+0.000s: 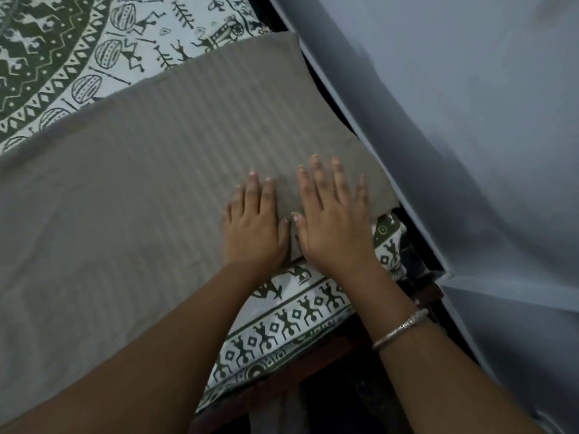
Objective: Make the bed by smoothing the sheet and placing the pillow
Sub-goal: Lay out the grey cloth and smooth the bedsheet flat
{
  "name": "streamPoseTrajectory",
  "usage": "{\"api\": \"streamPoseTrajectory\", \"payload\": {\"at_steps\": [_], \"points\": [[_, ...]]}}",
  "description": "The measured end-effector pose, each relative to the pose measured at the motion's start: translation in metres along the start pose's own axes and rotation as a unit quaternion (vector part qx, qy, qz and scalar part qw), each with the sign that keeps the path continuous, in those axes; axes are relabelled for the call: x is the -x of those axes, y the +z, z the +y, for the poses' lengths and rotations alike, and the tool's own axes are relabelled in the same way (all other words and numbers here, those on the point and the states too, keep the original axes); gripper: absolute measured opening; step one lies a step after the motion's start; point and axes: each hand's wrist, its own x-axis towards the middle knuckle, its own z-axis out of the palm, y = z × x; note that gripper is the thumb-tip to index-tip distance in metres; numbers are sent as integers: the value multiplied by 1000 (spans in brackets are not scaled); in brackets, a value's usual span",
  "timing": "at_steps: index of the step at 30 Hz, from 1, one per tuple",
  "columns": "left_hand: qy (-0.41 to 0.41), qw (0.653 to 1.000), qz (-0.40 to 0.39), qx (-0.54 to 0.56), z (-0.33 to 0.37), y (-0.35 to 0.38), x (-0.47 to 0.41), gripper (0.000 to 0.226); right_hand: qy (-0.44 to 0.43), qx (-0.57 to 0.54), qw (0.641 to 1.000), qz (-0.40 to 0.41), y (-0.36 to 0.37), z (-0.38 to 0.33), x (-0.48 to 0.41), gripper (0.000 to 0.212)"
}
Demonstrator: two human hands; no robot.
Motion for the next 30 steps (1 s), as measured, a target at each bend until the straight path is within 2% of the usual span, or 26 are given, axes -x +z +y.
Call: {"api": "streamPoseTrajectory", "payload": {"at_steps": [2, 4, 7, 8, 10, 11, 13, 15, 17, 19, 22, 24, 27, 28, 30], "points": [[-25, 999, -25, -32, -1, 9, 1, 76, -47, 9, 997, -67, 12, 8, -14, 66], [13, 998, -45, -47, -3, 15, 3, 79, -64, 22, 992, -105, 19, 23, -21, 73], [109, 992, -27, -52, -2, 8, 2, 62, 27, 34, 990, -132, 12, 41, -33, 83], [113, 992, -11, -57, -3, 5, -1, 58, 78, 23, 985, -152, 7, 45, -39, 86], [54, 998, 17, -41, -6, -6, -11, 62, 125, 8, 980, -155, -7, 47, -51, 87], [2, 999, 38, -20, -9, -11, -19, 67, 103, 15, 986, -129, -15, 44, -58, 86], [-109, 992, 60, 20, -18, -18, -32, 72, 0, 30, 996, -81, -24, 31, -71, 79], [-169, 984, 52, 24, -28, -17, -38, 72, -99, 19, 993, -66, -21, 11, -85, 73], [-167, 986, 7, 3, -30, -7, -36, 69, -178, 5, 981, -82, -9, -9, -97, 70], [-103, 995, -14, -3, -29, 0, -29, 70, -227, 30, 965, -129, 6, -17, -103, 67], [-11, 1000, 3, -14, -35, -8, -26, 58, -210, 44, 968, -132, 18, -9, -105, 69], [9, 999, 30, -9, -41, -21, -29, 54, -155, 67, 977, -129, 15, -8, -107, 76], [-69, 995, 71, 5, -60, -38, -37, 61, -42, 85, 985, -143, 2, -17, -123, 85], [-98, 992, 81, 10, -67, -42, -40, 63, -35, 83, 987, -137, -5, -23, -129, 86], [-147, 985, 75, 39, -78, -48, -45, 65, -95, 73, 988, -101, -15, -37, -144, 85]]}}
